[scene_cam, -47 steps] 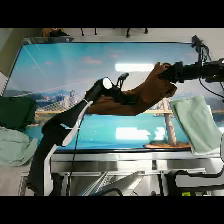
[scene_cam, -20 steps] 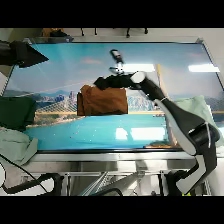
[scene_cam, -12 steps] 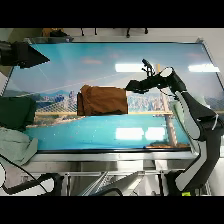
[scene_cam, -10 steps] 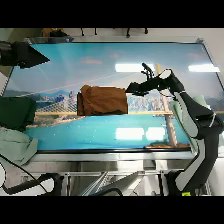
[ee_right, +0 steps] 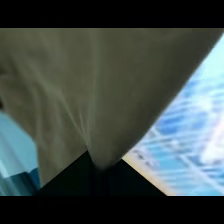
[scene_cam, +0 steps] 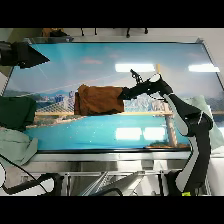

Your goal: Fold the shirts.

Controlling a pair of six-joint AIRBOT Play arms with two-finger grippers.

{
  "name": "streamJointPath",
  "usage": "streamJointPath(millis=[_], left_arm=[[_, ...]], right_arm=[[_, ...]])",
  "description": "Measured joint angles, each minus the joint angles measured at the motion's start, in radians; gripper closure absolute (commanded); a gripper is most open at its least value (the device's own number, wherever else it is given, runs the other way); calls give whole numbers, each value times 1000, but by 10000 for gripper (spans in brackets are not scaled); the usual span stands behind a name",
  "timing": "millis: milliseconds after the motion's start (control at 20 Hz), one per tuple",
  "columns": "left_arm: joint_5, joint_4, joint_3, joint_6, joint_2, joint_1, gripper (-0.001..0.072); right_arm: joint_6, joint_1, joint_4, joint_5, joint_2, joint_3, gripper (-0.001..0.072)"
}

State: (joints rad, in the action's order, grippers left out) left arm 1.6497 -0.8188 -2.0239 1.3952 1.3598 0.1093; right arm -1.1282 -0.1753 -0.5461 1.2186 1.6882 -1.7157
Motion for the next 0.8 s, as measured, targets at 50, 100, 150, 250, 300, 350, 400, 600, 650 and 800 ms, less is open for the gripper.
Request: streamJointPath(millis=[50,100,150,250,300,350,400,600,650,800], left_arm=[[0,0,0,0,0,0,693],[0,0,0,0,0,0,693],[0,0,0,0,0,0,693],[0,0,0,0,0,0,693],[0,0,0,0,0,0,693],[0,0,0,0,0,0,693],[0,0,0,0,0,0,693],[0,0,0,0,0,0,693],[1,0,0,0,0,0,693],[1,0,0,0,0,0,693]], right_arm=[[6,4,20,7,-19,-26,687],[7,14,37,9,-46,-60,687],[6,31,49,10,-74,-93,687],[-20,88,58,-3,-139,-159,687],[-41,123,64,-18,-173,-184,687],[-67,168,69,-32,-209,-204,687],[-91,210,69,-45,-238,-216,687],[-190,415,47,-94,-324,-240,687],[-212,470,38,-95,-332,-242,687],[-255,634,27,-59,-342,-246,687]])
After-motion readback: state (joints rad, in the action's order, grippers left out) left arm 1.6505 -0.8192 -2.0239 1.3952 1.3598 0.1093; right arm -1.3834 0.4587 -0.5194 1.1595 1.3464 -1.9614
